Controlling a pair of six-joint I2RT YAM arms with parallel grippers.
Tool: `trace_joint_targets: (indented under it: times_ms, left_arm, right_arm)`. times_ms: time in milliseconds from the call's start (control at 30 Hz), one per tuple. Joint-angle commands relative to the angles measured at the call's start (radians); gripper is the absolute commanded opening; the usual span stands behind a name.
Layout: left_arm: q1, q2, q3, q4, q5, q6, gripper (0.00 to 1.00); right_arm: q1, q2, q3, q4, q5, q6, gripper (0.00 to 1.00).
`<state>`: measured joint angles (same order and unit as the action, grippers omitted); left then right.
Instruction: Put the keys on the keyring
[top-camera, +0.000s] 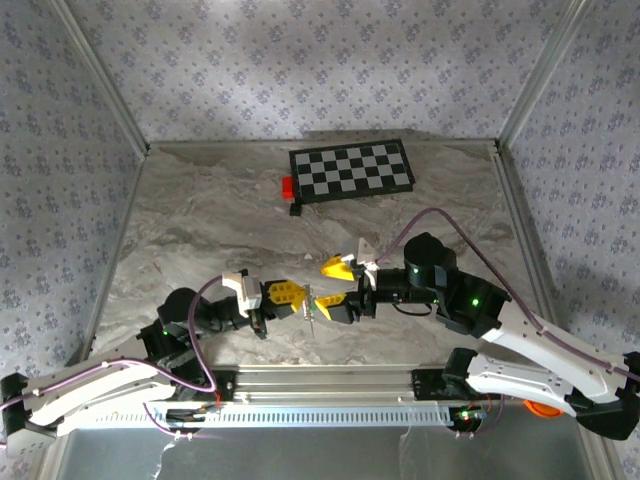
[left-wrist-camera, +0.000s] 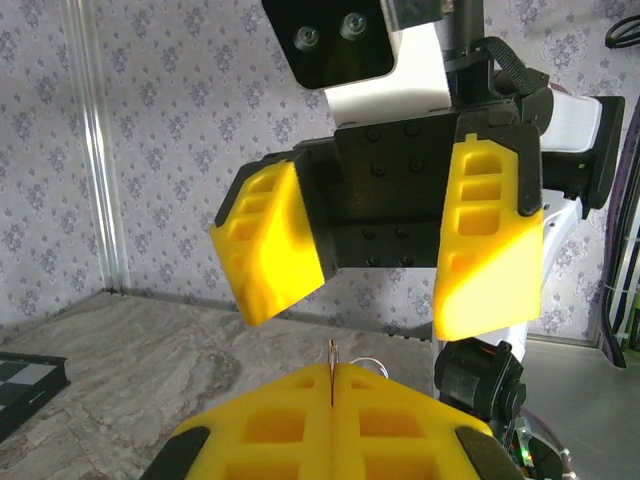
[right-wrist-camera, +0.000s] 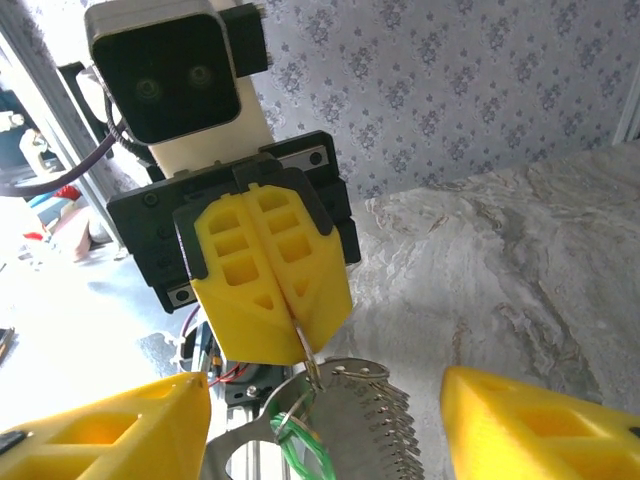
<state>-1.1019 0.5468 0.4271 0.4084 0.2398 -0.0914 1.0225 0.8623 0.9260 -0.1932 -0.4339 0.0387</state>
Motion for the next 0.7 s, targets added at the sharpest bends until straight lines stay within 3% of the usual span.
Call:
trace_joint_targets:
  times_ms: [0,667]
  left_arm:
    - [-0.006,-0.002,0.036,0.064,0.019,-0.011,0.0]
    - [-0.006,-0.003,0.04,0.046,0.036,-0.024,0.0]
  right_arm:
    - [0.02,0.013,0.007,0.003,0.005,-0.033,0.59]
    - [0.045,0.021,0.005,0.001,0.039,-0.072,0.32]
